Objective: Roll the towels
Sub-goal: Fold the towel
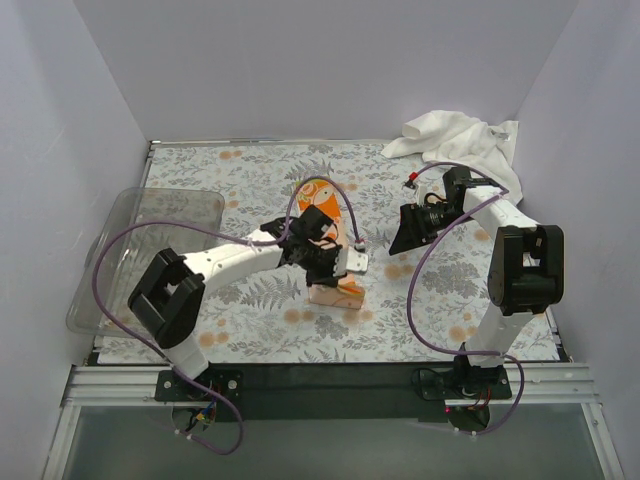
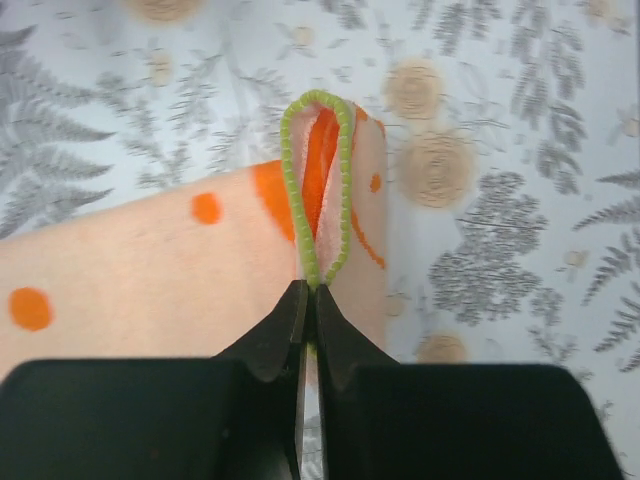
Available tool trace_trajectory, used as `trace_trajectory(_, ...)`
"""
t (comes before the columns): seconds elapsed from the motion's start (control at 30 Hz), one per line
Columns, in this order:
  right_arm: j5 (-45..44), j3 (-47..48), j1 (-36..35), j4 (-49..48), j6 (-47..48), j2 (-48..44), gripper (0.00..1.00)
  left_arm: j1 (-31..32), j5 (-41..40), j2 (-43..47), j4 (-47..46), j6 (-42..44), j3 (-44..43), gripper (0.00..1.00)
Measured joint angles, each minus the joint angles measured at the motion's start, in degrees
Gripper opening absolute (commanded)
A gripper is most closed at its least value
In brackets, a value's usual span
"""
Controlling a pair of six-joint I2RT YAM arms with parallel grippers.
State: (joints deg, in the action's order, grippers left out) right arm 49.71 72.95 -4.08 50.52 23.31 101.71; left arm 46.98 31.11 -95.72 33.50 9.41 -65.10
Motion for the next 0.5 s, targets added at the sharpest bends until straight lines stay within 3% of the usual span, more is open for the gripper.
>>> trace_trajectory(0.2,0.2,0.0,0.0,0.1,0.0,0.0,0.72,-7.1,1.1,-8.1,0.0,0.9,-7.6,0.0)
trace_trajectory(0.5,1.1,0.0,0.0,0.2,0.0,0.0,0.75,-11.6,0.9,-13.8,0.5,2.2,-8.2,0.0)
